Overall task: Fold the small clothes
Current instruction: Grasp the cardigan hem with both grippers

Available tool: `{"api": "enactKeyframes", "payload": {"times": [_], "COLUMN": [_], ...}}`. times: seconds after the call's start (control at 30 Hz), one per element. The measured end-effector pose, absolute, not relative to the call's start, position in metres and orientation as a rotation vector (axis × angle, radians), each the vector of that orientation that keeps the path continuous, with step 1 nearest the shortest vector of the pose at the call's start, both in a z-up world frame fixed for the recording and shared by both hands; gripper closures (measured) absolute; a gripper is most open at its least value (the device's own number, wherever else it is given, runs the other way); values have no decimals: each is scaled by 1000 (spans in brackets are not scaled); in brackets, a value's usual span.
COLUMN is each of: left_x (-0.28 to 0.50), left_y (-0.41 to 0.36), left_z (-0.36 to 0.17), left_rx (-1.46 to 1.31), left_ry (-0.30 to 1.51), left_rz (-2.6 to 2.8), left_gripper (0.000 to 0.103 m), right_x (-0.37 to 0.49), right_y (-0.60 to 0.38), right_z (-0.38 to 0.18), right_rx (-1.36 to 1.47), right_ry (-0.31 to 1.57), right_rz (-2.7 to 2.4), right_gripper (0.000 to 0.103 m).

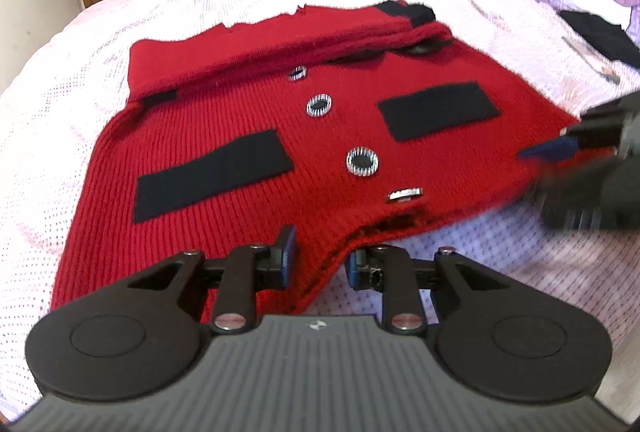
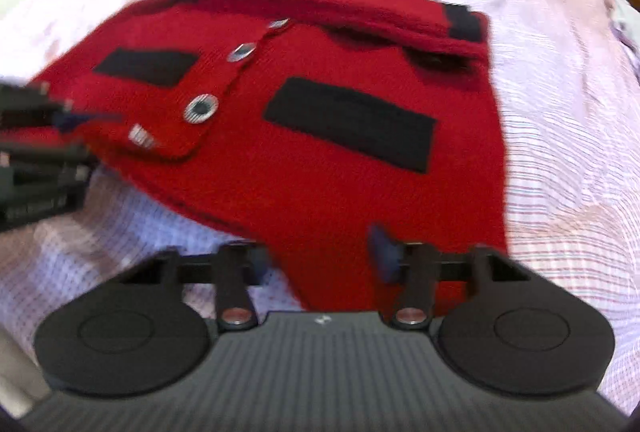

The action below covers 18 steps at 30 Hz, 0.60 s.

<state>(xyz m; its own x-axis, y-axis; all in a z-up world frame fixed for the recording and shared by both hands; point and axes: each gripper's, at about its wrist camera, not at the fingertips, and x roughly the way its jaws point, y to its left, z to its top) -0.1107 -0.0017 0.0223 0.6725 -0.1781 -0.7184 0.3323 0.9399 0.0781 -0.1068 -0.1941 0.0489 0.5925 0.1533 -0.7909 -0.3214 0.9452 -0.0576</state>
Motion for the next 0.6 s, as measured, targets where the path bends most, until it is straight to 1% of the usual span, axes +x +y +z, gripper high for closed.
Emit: {"api": "enactKeyframes", "payload": {"times": [0.03, 0.13, 0.33, 0.6], "left_x": [-112, -117, -126, -112], "left_y": [-2, 1, 21, 44], "left_z": [20, 15, 14, 19], "left_rx": [218, 240, 274, 172], "left_ry": [787, 792, 772, 795], "left_rz": [-281, -256, -161, -119], "left_gripper": [72, 68, 64, 64], "right_x": [-106, -108, -115, -116], "right_y": [-200, -215, -221, -228], "right_z": [52, 63, 74, 71], "right_rx": [-175, -74, -28, 25], "right_ry": [883, 831, 749, 756], "right_rz": [265, 264, 252, 263], "right_gripper": [85, 88, 88, 88]}}
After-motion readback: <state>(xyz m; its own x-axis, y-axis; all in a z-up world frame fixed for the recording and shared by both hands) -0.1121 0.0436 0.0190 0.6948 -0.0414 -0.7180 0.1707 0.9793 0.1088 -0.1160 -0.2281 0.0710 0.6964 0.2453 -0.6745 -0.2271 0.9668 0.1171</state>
